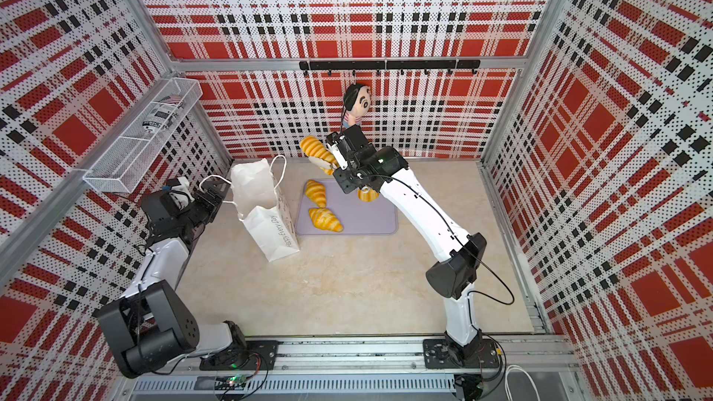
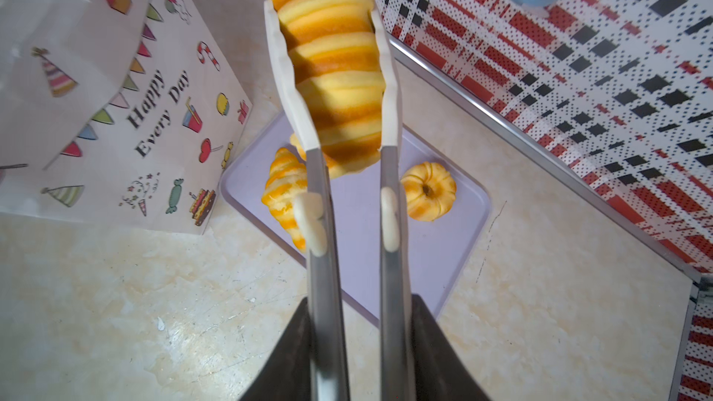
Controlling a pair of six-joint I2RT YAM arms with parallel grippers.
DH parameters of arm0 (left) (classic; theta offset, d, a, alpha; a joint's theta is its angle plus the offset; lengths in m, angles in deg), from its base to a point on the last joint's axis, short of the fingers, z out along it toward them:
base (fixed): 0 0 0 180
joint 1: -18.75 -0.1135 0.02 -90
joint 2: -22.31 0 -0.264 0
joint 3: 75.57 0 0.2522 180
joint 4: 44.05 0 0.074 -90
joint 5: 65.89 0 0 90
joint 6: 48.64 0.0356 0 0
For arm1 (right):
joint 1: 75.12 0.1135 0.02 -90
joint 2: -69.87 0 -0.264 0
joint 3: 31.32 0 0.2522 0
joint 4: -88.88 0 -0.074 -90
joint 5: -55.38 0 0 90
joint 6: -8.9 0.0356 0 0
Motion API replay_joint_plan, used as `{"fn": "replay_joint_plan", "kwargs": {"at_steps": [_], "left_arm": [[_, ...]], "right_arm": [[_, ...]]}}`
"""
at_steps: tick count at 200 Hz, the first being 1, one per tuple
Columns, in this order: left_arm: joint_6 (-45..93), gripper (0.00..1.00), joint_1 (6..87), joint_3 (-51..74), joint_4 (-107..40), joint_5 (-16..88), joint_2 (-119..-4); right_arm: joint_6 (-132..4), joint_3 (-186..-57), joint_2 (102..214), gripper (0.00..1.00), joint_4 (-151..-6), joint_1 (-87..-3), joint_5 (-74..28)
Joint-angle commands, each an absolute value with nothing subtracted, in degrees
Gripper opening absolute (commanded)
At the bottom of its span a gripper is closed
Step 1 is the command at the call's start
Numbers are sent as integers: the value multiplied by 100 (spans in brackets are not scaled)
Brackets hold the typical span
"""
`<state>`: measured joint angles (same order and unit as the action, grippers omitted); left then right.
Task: Pack bread into a paper bag
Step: Pick up the fake bread from the plate, then place the fake bread in the paper bag.
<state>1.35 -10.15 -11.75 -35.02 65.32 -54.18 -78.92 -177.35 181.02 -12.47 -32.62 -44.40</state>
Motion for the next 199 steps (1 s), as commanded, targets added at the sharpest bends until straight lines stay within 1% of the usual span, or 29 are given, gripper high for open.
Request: {"fn": "replay_joint_plan", "kwargs": {"at_steps": [1, 81, 135, 139, 199], "left_arm": [[154, 98, -1058, -1250, -3688, 6603, -5433], [98, 98, -973, -1317, -3775, 6621, -5430], [67, 98, -900, -1347, -3818, 6623, -5412], [67, 98, -898, -1342, -3825, 6621, -5407], [31, 98, -832, -1356, -3865, 6626, -5429]], "right_arm": [[-8000, -18017, 17667, 38, -1337, -3030, -4588], [-8066, -18578, 17394, 37, -1303, -2343, -4755], [-8083, -18842, 17526, 37, -1336, -1854, -4684], [-8083, -18850, 17540, 37, -1345, -1829, -4524], [-7984, -18850, 17885, 37, -1576, -1659, -3969]]}}
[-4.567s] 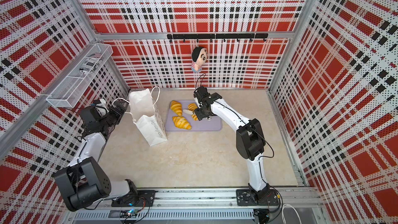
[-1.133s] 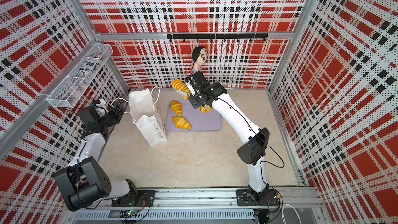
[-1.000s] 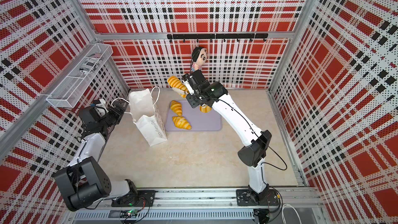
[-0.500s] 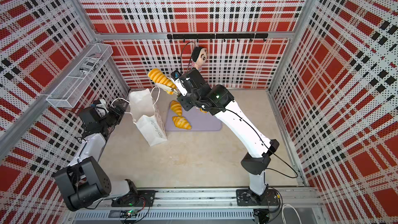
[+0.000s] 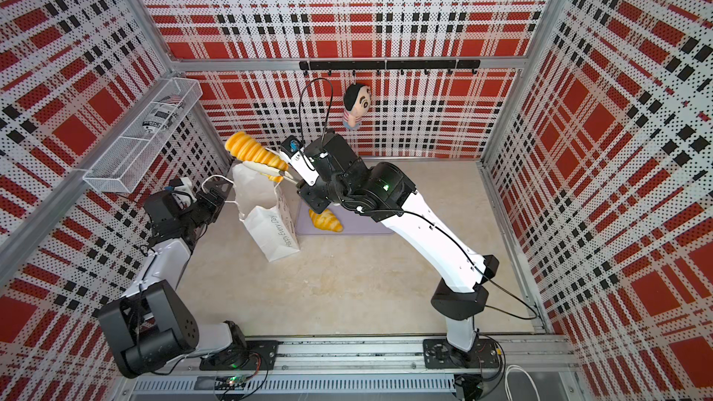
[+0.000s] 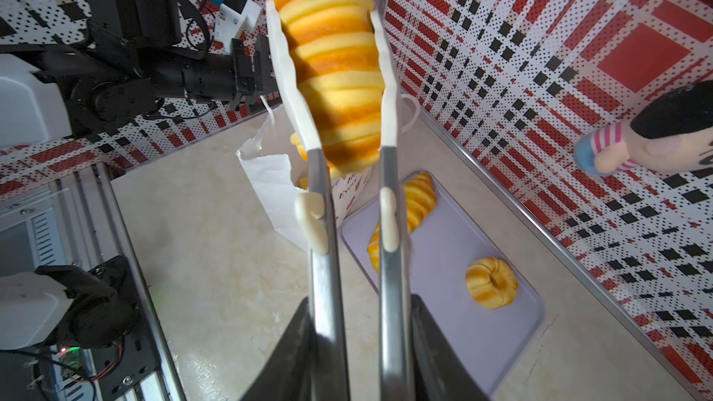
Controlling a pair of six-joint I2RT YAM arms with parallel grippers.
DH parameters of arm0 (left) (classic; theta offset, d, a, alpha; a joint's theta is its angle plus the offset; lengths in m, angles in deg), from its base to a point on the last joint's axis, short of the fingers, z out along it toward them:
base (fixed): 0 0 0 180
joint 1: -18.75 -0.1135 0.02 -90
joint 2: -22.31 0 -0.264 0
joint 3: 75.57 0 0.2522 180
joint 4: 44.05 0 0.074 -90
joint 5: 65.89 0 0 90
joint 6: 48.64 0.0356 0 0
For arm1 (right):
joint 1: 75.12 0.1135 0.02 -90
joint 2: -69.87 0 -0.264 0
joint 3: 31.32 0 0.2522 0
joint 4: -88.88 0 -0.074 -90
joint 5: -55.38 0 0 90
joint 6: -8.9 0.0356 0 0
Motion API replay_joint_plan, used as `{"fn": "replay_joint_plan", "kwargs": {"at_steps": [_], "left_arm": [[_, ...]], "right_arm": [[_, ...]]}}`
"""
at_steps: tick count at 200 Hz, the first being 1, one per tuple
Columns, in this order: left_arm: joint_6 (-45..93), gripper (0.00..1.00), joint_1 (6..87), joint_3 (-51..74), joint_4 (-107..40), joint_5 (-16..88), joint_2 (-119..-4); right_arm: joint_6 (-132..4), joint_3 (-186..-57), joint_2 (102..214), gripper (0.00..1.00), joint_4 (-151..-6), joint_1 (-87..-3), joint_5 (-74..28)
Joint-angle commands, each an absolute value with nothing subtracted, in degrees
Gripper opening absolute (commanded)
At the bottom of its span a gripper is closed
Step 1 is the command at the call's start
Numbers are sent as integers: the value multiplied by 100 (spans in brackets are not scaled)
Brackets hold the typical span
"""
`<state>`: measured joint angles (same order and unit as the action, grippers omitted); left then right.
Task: Pack bread into a paper bag
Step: Place the fake bread in the paper bag.
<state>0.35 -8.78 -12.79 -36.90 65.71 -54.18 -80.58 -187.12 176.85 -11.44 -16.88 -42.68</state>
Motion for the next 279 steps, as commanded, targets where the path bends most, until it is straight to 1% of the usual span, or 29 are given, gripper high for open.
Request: {"fn": "replay_joint_plan", "kwargs": {"at_steps": [1, 96, 161, 234, 245, 267, 279], "left_arm": [[31, 98, -832, -1356, -3869, 6623, -5422], [40, 98, -832, -1374, -3868, 6634, -5398], [40, 98, -841, -1361, -3864, 6649, -5421], [40, 98, -883, -1356, -3864, 6657, -5426], [40, 98, -893, -1358, -3868, 6656, -5425], [40, 98, -893, -1339, -3869, 6656, -5448], [39, 98, -892, -1338, -3869, 6657, -5448]], "right_arm": [[-7977, -18847, 17894, 37, -1580, -1659, -3957], [-7958, -18922, 18796, 35, -1863, -1654, -3959], [-7895, -18986, 19057, 35, -2005, -1659, -4010], [-7960, -19159, 19308, 38, -1962, -1659, -4277], [-7955, -19160, 19307, 39, -1924, -1659, -4297], [-7956, -19151, 19292, 45, -1868, -1659, -4327], [-7953, -19138, 19275, 52, -1860, -1659, -4365]]}}
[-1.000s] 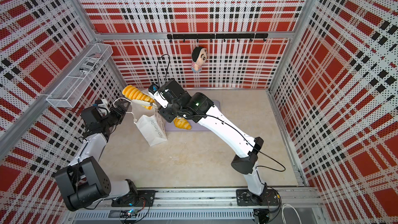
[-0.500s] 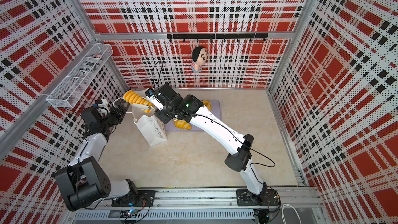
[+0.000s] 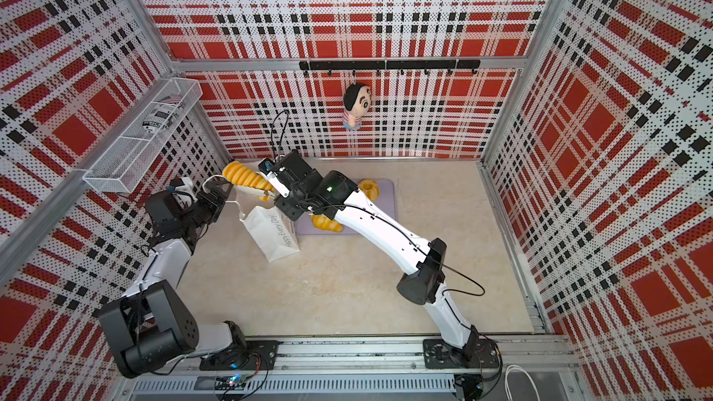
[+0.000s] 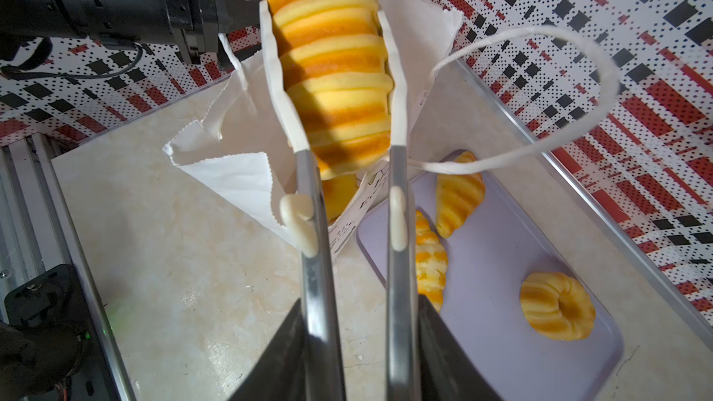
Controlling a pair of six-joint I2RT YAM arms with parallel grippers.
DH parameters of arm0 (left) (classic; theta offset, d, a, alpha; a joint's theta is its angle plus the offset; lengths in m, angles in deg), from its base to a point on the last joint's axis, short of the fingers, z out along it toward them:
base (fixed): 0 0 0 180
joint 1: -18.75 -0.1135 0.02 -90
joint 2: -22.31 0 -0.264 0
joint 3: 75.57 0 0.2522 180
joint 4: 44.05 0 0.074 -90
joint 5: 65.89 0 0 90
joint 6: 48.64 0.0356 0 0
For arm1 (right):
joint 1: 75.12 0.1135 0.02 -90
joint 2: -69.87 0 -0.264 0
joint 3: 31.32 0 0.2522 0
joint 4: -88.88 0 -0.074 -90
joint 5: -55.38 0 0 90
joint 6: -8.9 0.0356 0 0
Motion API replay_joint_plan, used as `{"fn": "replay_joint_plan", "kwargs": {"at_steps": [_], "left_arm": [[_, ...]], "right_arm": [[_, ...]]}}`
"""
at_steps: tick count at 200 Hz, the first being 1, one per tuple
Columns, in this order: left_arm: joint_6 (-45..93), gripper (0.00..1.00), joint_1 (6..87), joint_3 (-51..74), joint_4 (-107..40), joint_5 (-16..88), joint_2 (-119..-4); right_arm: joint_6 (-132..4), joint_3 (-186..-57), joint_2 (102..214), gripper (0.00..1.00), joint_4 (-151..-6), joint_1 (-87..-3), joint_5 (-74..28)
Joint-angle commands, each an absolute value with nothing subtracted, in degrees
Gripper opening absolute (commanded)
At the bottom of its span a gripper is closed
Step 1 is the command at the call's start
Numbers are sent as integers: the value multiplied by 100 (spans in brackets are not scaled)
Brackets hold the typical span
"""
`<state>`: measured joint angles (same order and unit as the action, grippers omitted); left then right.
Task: Pack bread into a paper bag
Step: Place the fake bread in the paper bag.
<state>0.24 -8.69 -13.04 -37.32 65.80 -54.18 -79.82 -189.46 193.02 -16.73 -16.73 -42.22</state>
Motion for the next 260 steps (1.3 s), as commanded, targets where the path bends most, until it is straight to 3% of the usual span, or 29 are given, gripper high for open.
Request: {"fn": "replay_joint_plan", "kwargs": {"at_steps": [1, 84, 260], "left_arm": [[40, 98, -893, -1338, -3871, 6656, -5445], [40, 98, -945, -1345, -3864, 6673, -5450], [415, 98, -1024, -1448, -3237, 6568, -4975]], "right_arm": [[-7952, -19135, 19274, 53, -1862, -1659, -4366], [-7979, -19074, 19148, 64, -1939, -1659, -4470], [-8270, -19202, 19338, 68, -2313, -1659, -5319]]}}
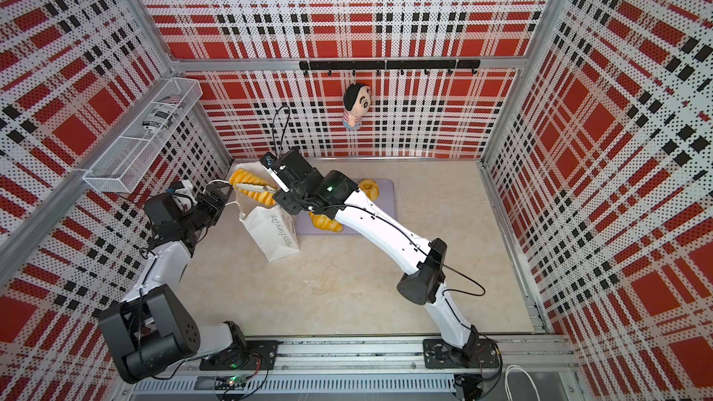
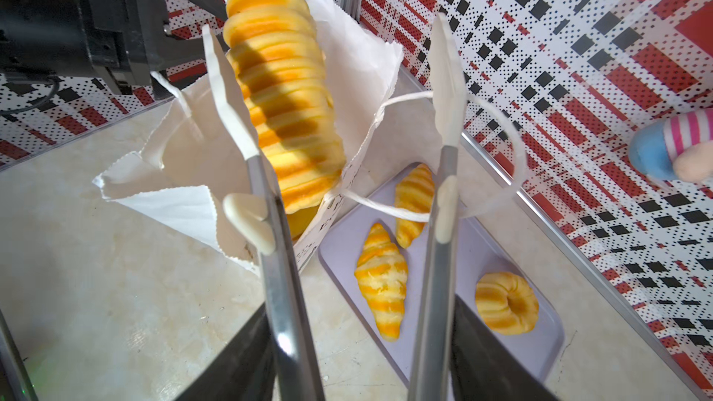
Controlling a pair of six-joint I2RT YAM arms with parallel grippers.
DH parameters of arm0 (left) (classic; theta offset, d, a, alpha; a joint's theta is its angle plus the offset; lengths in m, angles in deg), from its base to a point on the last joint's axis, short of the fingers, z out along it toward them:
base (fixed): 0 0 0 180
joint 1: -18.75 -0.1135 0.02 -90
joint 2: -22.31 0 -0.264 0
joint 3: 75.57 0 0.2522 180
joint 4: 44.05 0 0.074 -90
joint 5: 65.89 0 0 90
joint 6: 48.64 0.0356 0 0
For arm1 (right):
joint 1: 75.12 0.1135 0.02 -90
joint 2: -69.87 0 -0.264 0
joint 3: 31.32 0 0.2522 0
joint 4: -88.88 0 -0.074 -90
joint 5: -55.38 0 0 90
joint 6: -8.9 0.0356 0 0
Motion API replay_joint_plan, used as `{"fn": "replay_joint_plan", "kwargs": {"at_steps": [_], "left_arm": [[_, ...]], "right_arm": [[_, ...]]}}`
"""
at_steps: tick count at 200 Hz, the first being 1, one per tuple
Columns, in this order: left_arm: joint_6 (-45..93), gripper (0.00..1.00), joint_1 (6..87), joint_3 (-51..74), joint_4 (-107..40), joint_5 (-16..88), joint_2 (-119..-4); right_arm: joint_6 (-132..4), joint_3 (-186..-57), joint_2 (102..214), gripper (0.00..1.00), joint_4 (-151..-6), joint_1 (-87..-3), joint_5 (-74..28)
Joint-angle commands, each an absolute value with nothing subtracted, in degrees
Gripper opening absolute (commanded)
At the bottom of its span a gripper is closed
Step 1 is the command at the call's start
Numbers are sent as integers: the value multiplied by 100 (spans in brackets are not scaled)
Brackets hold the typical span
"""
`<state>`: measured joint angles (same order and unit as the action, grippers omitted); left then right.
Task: Pack bread into a paper bag
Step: Place the fake bread in the paper bag.
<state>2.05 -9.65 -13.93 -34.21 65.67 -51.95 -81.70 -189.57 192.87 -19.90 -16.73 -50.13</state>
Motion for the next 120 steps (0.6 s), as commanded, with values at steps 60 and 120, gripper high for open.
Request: {"fn": "replay_joint_plan", "kwargs": {"at_steps": [60, 120], "left_arm": [[576, 98, -1218, -1365, -2955, 6625, -4767], [612, 98, -1254, -1358, -2880, 6628, -4689]], "right_arm": [[-8359, -19205, 19434, 70, -2329, -1659, -5561], [-8404, -19204, 19424, 71, -2286, -1659, -5708]]}}
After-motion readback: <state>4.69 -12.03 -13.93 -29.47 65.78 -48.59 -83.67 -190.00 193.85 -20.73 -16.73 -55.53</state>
